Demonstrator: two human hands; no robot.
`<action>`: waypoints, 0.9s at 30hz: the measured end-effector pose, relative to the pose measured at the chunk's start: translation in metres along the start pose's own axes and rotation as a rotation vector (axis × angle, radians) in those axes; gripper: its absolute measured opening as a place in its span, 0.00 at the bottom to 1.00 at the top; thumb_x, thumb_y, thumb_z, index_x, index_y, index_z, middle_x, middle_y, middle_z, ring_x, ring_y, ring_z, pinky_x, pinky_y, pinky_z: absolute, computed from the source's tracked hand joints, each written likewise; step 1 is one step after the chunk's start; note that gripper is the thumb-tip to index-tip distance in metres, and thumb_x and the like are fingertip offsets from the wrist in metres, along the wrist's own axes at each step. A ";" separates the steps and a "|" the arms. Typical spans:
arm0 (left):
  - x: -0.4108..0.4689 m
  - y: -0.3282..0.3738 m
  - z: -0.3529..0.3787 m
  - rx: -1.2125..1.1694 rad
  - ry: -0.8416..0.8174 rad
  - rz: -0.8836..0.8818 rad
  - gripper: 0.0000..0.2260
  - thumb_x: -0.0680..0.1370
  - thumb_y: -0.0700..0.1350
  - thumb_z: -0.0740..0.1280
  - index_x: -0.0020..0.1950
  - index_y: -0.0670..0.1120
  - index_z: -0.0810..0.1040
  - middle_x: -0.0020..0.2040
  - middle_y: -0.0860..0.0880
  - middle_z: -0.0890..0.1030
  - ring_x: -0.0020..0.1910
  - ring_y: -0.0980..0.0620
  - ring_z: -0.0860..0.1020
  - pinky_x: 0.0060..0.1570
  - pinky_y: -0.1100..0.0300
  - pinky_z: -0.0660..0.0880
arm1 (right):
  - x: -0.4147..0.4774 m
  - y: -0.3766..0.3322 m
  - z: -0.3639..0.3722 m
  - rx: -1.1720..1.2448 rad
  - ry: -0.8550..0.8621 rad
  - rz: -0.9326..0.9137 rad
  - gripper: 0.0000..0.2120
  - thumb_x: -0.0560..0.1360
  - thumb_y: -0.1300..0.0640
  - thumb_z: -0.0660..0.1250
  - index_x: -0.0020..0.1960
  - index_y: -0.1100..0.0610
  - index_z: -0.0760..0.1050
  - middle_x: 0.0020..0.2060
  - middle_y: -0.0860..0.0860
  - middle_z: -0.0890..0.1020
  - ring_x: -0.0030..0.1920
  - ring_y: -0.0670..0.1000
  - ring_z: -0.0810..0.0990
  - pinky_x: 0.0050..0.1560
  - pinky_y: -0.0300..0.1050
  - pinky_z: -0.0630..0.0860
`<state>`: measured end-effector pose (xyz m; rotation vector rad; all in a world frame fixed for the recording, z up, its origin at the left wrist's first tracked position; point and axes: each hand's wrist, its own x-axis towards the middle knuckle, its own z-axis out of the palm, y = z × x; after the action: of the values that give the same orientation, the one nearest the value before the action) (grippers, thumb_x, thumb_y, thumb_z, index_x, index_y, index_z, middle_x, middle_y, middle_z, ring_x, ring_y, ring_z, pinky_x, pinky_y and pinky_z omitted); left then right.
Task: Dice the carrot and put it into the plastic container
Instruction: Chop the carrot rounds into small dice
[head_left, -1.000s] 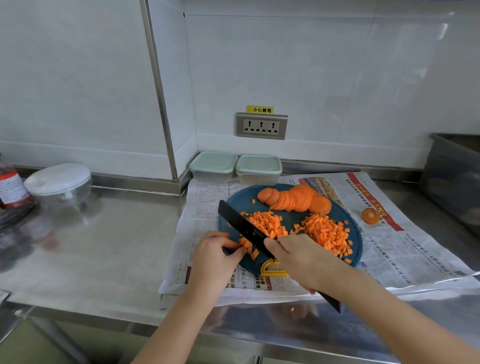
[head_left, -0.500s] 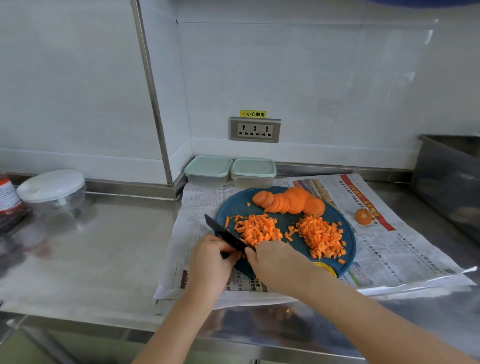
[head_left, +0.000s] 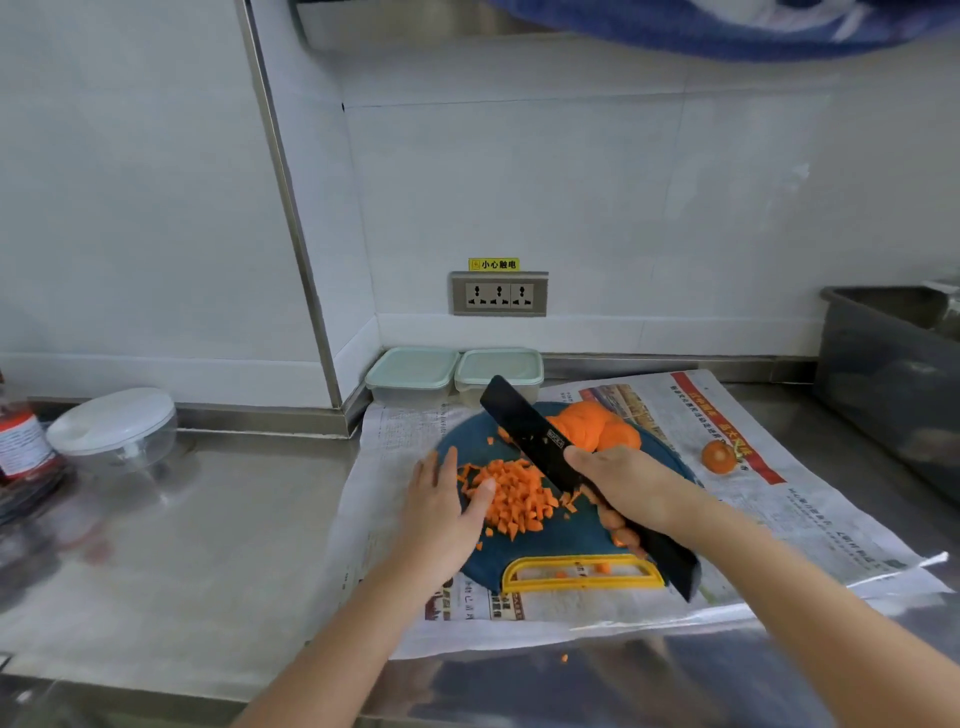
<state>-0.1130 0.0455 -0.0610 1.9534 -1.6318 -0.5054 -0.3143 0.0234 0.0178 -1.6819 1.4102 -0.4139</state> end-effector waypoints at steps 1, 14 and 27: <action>0.008 0.003 0.004 0.029 -0.049 -0.014 0.33 0.79 0.64 0.50 0.79 0.51 0.43 0.79 0.49 0.43 0.77 0.49 0.43 0.74 0.50 0.47 | 0.000 0.003 -0.006 -0.008 0.028 -0.017 0.23 0.82 0.44 0.52 0.35 0.58 0.66 0.20 0.50 0.70 0.18 0.49 0.67 0.21 0.40 0.67; 0.018 0.052 0.047 0.056 0.029 0.095 0.30 0.77 0.65 0.56 0.74 0.51 0.62 0.73 0.48 0.64 0.73 0.48 0.58 0.71 0.52 0.57 | -0.017 0.047 -0.043 0.108 0.110 -0.066 0.23 0.81 0.45 0.54 0.35 0.60 0.67 0.22 0.53 0.71 0.19 0.51 0.68 0.21 0.41 0.68; 0.019 0.124 0.086 -0.391 0.014 0.155 0.13 0.81 0.54 0.59 0.61 0.50 0.74 0.61 0.50 0.70 0.61 0.54 0.69 0.63 0.59 0.65 | -0.031 0.062 -0.066 0.173 0.173 -0.043 0.22 0.81 0.46 0.55 0.36 0.60 0.67 0.20 0.51 0.70 0.18 0.52 0.67 0.20 0.41 0.67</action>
<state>-0.2569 -0.0018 -0.0504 1.5297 -1.5252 -0.6888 -0.4102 0.0273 0.0145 -1.5673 1.4200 -0.7008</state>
